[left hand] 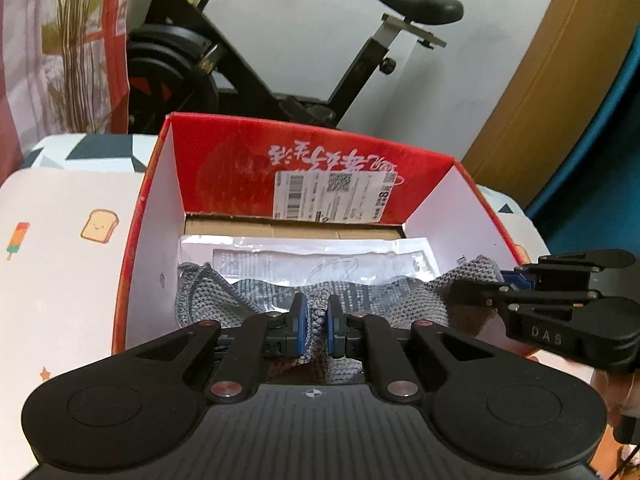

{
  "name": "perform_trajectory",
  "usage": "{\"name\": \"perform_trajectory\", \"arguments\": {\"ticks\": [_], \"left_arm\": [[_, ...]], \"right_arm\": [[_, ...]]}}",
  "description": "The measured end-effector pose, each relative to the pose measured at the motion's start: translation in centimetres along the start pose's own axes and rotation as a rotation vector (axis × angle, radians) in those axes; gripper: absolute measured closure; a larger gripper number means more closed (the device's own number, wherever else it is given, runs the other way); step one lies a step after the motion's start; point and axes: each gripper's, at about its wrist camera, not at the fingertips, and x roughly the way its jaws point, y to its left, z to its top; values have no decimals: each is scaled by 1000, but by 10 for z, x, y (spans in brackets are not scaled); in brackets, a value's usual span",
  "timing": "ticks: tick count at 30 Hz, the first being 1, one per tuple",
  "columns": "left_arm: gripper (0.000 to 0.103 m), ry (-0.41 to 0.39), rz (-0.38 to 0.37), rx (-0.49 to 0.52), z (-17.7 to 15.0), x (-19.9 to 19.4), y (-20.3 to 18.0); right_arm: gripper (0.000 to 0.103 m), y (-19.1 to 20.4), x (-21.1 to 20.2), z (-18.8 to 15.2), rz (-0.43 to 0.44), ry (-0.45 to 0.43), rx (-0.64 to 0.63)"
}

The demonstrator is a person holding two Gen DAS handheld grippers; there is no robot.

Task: Organize soft objects
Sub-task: 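Lower the grey cloth into the red box and open the left tool, then move the left tool back and grasp the bag of mint-green cables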

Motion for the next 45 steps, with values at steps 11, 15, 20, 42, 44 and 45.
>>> {"name": "perform_trajectory", "arguments": {"ticks": [11, 15, 20, 42, 44, 45], "left_arm": [[92, 65, 2, 13, -1, 21, 0], [91, 58, 14, 28, 2, 22, 1], [72, 20, 9, 68, 12, 11, 1], [0, -330, 230, 173, -35, -103, -27], [0, -353, 227, 155, -48, -111, -28], [0, -360, 223, 155, -55, -116, -30]], "right_arm": [[93, 4, 26, -1, 17, 81, 9], [90, 1, 20, 0, -14, 43, 3], [75, -7, 7, 10, -68, -19, -11], [0, -12, -103, -67, -5, -474, 197], [0, -10, -106, -77, 10, -478, 226], [0, -7, -107, -85, 21, -487, 236]]}}
